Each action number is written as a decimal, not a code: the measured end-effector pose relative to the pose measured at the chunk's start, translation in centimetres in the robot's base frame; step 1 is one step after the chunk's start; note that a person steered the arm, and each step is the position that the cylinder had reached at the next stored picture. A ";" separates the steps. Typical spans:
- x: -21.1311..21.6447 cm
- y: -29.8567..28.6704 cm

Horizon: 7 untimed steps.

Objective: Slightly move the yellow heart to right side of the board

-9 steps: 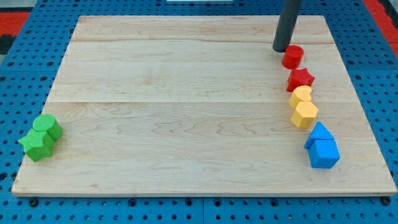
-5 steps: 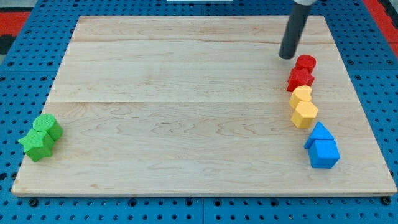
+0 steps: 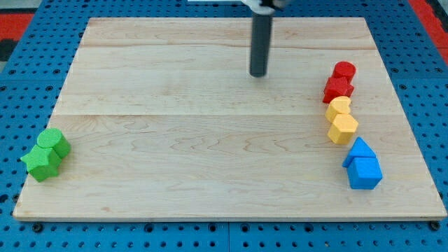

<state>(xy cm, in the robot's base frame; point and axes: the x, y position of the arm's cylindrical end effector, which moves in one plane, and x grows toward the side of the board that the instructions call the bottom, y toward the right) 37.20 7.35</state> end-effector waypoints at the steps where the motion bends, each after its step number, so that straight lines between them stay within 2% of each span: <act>1: 2.5 2.9; 2: 4.0 6.5; 3: 6.4 6.9; 7: 7.1 8.1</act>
